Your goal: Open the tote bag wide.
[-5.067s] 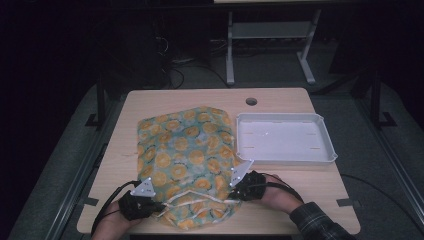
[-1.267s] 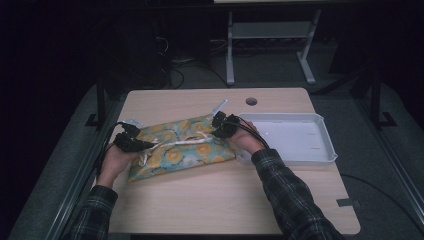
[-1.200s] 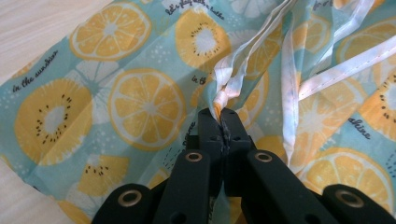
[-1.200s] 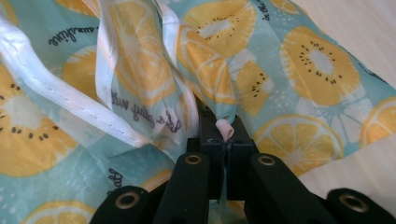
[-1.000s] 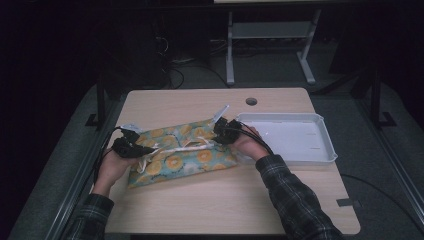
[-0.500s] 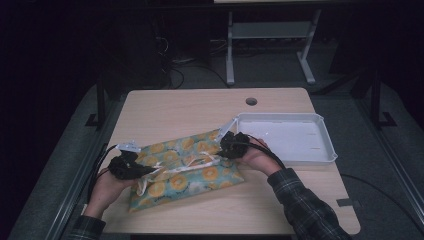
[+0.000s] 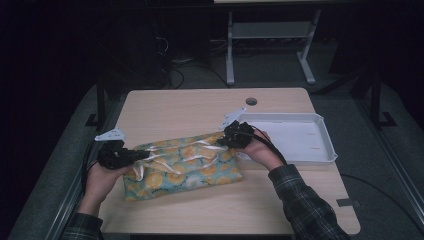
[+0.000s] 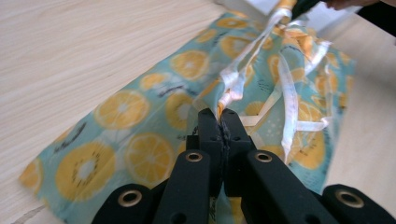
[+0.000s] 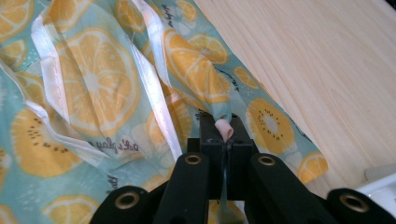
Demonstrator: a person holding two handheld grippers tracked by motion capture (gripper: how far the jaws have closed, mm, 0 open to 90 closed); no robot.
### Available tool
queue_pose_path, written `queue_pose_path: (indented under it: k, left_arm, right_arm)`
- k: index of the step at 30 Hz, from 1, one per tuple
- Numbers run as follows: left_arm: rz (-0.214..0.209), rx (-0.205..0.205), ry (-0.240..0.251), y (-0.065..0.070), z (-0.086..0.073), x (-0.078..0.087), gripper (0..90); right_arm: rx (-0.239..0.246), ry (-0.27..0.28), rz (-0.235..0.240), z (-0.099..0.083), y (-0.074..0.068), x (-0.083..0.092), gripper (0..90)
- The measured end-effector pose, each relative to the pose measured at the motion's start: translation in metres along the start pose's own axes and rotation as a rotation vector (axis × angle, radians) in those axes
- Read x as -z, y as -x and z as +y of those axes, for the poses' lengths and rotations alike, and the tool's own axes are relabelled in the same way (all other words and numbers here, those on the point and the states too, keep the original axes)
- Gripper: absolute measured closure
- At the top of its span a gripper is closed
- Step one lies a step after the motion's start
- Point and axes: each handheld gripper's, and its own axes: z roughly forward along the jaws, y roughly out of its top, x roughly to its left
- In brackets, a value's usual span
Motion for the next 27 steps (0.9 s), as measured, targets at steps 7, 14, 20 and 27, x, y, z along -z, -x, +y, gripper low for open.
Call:
queue_pose_path:
  k: [7,14,20,27]
  left_arm:
    - [0.045,0.032,-0.134,-0.016,-0.014,-0.033,89.2]
    - [0.076,-0.008,-0.256,-0.016,-0.020,-0.049,88.9]
    - [0.088,-0.031,-0.304,-0.012,-0.023,-0.058,88.3]
    - [0.084,-0.026,-0.241,-0.013,-0.019,-0.044,72.8]
  right_arm:
    - [0.014,-0.109,-0.022,-0.007,0.001,-0.035,87.8]
    - [0.026,-0.170,-0.016,-0.011,-0.002,-0.049,87.4]
    - [0.033,-0.200,-0.023,-0.012,-0.006,-0.053,86.2]
    - [0.010,-0.166,-0.023,-0.012,-0.001,-0.046,73.2]
